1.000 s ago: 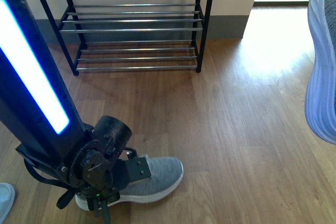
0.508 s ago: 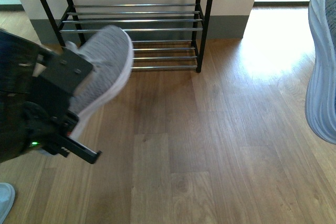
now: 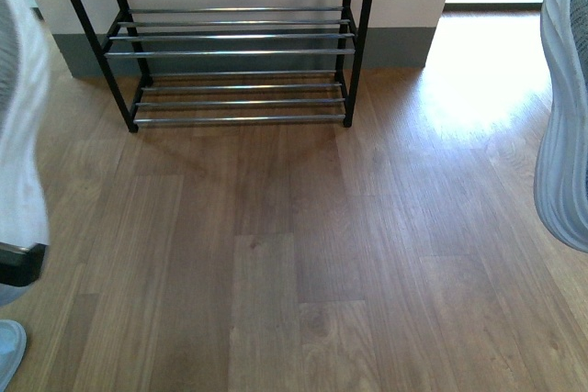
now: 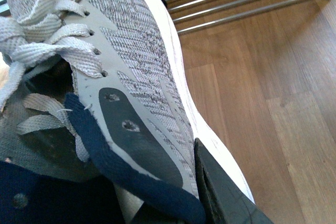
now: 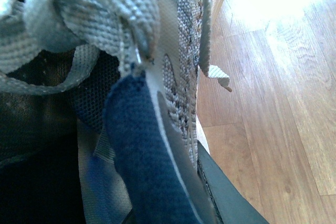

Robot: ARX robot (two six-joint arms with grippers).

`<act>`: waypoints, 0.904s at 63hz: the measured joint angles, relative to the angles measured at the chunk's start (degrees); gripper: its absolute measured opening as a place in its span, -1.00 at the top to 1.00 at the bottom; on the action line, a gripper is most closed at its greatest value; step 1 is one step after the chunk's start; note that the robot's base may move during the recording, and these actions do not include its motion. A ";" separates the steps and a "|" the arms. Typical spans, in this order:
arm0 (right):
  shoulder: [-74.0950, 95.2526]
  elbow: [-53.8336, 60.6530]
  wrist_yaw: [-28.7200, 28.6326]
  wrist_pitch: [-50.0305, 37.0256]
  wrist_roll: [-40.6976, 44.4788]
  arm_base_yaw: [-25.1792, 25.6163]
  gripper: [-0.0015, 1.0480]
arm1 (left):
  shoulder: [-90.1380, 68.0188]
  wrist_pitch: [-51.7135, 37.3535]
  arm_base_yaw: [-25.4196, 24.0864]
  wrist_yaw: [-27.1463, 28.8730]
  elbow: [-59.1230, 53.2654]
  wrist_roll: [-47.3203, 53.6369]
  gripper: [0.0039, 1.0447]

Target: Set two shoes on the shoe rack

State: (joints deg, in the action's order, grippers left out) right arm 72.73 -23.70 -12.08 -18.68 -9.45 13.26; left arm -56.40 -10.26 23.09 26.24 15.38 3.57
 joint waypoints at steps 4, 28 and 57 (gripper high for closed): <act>0.00 0.00 0.02 0.00 0.00 0.00 0.95 | 4.92 2.91 0.63 0.96 -0.52 -0.52 0.97; 0.00 0.00 0.02 0.00 0.00 0.00 0.95 | 8.39 3.76 1.18 0.92 -0.74 -1.33 0.97; 0.00 0.00 -0.15 0.00 0.00 -0.15 0.95 | 8.39 3.78 1.18 1.22 -0.76 -1.40 0.97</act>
State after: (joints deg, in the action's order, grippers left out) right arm 72.73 -23.70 -12.23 -18.68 -9.45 13.10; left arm -48.01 -6.48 24.27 27.46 14.61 2.17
